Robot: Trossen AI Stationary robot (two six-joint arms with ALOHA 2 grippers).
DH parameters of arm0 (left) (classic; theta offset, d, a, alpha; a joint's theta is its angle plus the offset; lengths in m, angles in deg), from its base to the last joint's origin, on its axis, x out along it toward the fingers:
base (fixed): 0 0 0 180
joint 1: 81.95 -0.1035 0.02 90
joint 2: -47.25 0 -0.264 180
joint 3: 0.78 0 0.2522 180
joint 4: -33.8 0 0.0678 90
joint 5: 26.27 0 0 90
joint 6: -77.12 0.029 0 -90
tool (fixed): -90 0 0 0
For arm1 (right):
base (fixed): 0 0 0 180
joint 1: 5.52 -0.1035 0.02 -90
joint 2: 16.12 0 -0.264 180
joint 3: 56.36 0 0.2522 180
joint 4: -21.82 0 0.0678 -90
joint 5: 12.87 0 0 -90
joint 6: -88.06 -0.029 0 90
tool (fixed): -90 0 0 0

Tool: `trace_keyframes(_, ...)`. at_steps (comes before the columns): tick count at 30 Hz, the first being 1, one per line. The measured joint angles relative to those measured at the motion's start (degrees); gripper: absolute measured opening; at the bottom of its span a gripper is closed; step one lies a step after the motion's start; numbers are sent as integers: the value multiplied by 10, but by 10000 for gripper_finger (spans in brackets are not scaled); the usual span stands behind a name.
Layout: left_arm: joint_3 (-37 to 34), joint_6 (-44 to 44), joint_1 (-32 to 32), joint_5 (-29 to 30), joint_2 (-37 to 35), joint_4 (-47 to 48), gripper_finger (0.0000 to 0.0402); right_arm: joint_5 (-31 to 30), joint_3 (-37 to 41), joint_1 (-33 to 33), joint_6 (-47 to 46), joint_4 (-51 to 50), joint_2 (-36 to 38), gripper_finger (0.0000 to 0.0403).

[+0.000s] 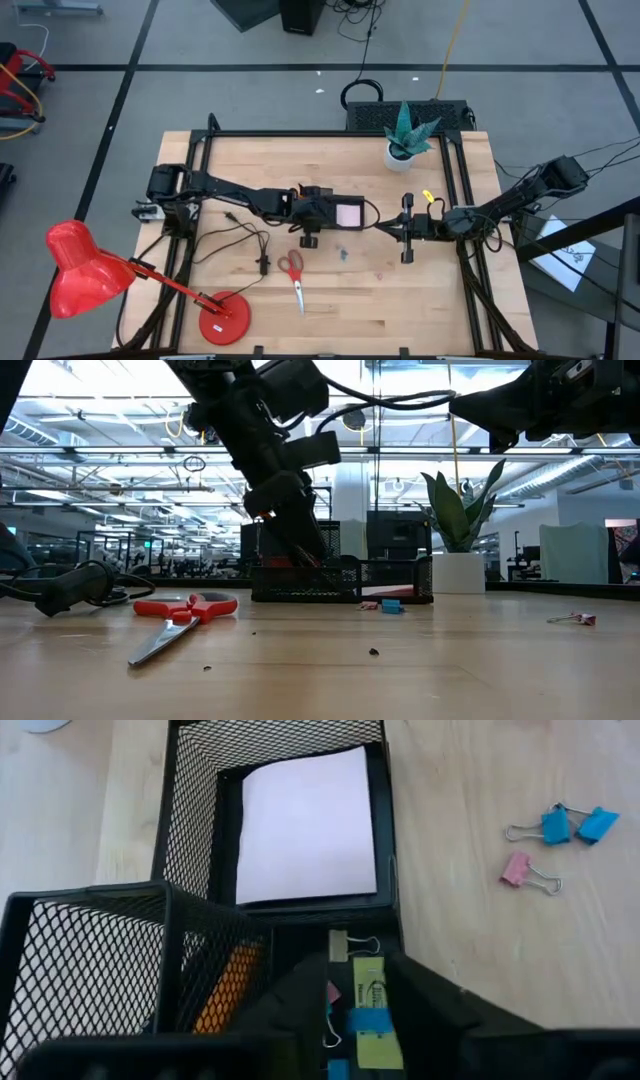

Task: Pick and place office supplies into organizer
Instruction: Put the blue binder clip into the black desk organizer, then put the pink binder clip into the black desk organizer

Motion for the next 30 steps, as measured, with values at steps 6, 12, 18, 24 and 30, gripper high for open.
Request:
trace_keyframes(6, 0, -9, 0, 2, 0, 2, 185, 0, 0, 0, -4, 0, 0, 4)
trace_keyframes(12, 1, 21, 12, 3, -4, -5, 222, 1, 0, 0, -4, 0, 0, 4)
trace_keyframes(18, 11, 33, 52, -98, -25, -43, 218, 0, 0, 0, -1, 0, 0, 4)
trace_keyframes(24, 11, 43, 91, -113, 11, -86, 185, 0, 0, 0, -1, 6, 0, 4)
trace_keyframes(30, 14, 55, 100, -79, 65, -156, 166, 0, 0, 0, -7, 14, 0, 4)
